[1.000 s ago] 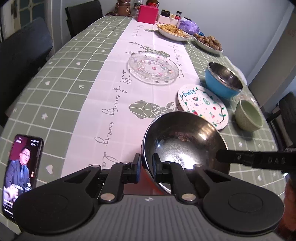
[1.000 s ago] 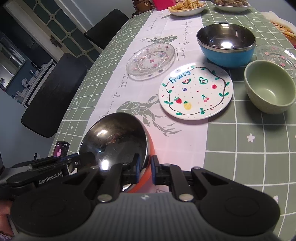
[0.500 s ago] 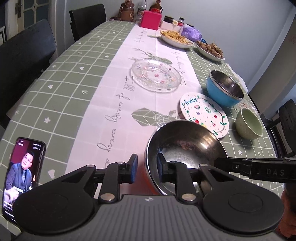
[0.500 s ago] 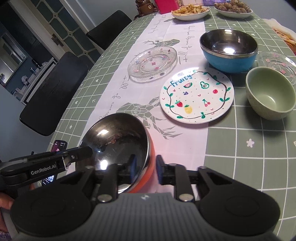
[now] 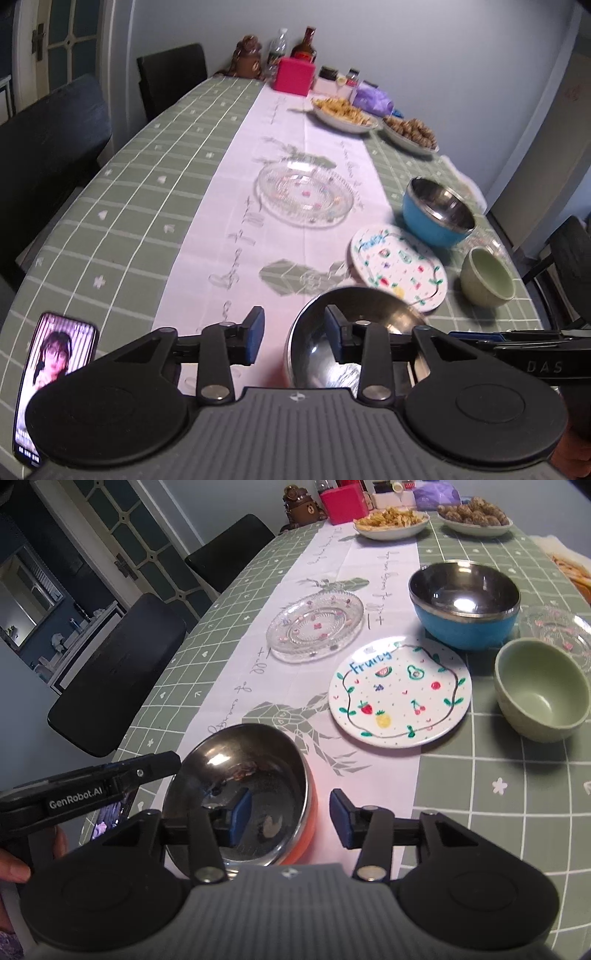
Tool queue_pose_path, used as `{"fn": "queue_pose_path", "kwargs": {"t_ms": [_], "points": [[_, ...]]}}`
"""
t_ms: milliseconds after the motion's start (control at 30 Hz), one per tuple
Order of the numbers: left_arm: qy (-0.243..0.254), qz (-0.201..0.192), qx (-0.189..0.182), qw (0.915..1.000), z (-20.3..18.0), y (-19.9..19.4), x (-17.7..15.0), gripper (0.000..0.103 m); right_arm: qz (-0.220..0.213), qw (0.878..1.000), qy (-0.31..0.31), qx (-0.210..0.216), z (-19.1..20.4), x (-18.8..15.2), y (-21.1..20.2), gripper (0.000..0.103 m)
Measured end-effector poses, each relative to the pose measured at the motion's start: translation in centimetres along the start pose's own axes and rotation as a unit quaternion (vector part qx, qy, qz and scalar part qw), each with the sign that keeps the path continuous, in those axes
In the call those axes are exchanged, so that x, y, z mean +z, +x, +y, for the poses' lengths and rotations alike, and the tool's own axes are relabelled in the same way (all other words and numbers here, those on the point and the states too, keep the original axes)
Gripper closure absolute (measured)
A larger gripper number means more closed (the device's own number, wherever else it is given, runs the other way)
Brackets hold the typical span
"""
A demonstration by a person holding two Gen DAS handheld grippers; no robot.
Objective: Organize plates and bowls
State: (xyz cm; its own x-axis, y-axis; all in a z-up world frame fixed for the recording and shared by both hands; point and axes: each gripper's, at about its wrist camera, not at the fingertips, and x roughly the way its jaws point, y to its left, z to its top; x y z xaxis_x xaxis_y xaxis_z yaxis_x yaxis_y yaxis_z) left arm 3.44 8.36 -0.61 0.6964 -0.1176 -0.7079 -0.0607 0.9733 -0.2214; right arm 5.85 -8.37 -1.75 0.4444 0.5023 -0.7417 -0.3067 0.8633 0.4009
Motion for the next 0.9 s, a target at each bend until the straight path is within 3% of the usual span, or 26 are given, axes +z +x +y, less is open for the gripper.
{"fn": "queue_pose_path", "kwargs": {"t_ms": [233, 533, 700, 900], "points": [[0.018, -0.032, -0.053, 0.9979, -1.4, -0.2, 1.2, 0.06, -0.052, 0.998, 0.007, -0.019, -1.2, 1.9, -2.2, 0.055], [0.064, -0.054, -0.063, 0.9945, -5.0, 0.7, 5.3, 0.06, -0.129, 0.989, 0.042, -0.065, -5.5, 5.6, -6.0, 0.055], [0.08, -0.04, -0.084, 0.9925, -8.2, 2.4, 8.1, 0.055, -0.139, 0.985, 0.054, -0.086, -7.7, 7.8, -6.4, 0.055], [0.072, -0.007, -0.092, 0.9931, -11.2, 5.8, 11.6, 0.055, -0.121, 0.983, 0.071, -0.12, -11.2, 11.6, -4.6, 0.055]]}}
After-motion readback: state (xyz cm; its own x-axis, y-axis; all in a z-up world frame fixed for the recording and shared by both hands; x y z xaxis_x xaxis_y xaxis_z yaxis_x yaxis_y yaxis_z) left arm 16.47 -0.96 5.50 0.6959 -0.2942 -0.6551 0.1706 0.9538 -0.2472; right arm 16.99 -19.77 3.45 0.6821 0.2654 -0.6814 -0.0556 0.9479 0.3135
